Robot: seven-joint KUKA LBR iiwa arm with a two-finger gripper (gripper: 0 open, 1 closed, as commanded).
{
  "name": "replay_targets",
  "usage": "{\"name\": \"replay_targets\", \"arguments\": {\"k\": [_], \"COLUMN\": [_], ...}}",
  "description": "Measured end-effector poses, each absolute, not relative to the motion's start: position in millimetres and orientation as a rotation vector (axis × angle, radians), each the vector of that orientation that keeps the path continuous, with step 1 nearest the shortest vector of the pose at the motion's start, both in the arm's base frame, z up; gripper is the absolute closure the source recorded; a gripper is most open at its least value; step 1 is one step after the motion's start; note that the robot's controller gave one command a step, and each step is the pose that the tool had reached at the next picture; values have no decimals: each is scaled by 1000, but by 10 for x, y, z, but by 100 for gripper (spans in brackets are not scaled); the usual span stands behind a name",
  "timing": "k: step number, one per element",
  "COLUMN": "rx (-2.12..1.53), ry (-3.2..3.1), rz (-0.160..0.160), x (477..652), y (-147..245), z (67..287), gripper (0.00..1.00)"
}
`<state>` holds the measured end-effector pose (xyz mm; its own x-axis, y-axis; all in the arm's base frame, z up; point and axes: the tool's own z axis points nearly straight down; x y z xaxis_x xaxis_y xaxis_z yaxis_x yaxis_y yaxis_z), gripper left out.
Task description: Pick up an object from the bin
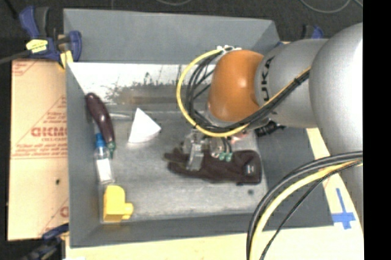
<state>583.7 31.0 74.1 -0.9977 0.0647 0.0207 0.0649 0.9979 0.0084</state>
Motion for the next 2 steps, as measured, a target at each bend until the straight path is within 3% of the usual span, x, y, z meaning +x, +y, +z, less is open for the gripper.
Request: {"name": "replay_targets", "arguments": {"k": [2], "rx": [-101], "ry": [-3120], "rz": [-15], "x": [5836], "y": [311], "z": [754], "gripper": [100]}}
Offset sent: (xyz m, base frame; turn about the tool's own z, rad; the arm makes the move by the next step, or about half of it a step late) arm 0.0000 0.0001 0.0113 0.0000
